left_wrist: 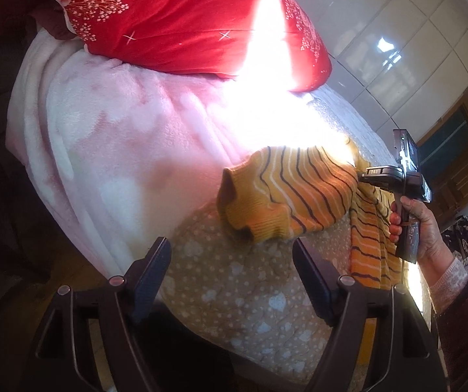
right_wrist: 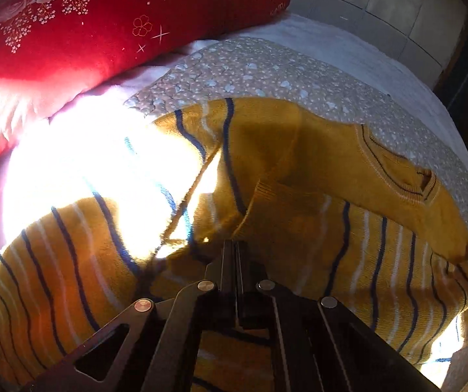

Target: Fold small clothes

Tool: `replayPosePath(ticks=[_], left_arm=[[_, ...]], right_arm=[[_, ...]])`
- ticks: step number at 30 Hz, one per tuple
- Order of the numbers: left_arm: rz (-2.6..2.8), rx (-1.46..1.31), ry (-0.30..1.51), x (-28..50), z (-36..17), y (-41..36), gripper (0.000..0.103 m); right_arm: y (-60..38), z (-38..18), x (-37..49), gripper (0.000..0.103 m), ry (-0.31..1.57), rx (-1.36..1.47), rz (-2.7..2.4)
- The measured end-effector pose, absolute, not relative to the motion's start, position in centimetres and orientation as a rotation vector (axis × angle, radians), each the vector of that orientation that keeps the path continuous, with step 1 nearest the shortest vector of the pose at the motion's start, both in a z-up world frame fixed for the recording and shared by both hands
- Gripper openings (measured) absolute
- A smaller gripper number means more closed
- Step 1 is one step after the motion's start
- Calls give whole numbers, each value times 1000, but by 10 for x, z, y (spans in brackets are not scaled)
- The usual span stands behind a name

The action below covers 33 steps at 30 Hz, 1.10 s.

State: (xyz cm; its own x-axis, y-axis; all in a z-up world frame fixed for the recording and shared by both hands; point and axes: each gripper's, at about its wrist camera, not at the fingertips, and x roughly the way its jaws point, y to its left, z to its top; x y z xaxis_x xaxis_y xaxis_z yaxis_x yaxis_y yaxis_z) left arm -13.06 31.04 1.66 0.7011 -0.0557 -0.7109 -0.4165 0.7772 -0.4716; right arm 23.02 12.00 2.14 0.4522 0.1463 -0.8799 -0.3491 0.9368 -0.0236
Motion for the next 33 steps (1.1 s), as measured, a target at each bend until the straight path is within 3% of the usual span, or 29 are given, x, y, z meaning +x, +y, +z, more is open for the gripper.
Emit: replayPosePath(ticks=[6,8,9,10,11,16,21,23,24,25,33], left_arm=[[279,-690,776,-141,10,327,76],[307,-711,775,-147,7,334,76],[318,-725,774,-151,5,338,76],[331,-738,771,-155,3,342,76],[348,-748,766,-160,2,346,76],[426,-796,739,-185,-1,366,76],[428,-829,726,-191,2,371,76],[417,-808,724,-190,6,366,76],[409,-797,725,-188,7,364,76],[403,-789,726,-185,9,360,76],[290,-722,752,-153,22,322,77]], right_arm=[[160,56,149,4,966,-236,464],[185,63,101,26,944,-309,624],[197,66,78,50,925,-350,698],[208,68,53,63,895,-390,766],[217,69,30,64,862,-433,818],[268,45,-35,64,777,-659,964],[292,19,-38,62,711,-727,926],[295,16,-26,36,786,-675,959],[295,21,-21,16,808,-650,951],[293,23,-17,7,805,-636,925],[183,113,69,6,735,-286,676]])
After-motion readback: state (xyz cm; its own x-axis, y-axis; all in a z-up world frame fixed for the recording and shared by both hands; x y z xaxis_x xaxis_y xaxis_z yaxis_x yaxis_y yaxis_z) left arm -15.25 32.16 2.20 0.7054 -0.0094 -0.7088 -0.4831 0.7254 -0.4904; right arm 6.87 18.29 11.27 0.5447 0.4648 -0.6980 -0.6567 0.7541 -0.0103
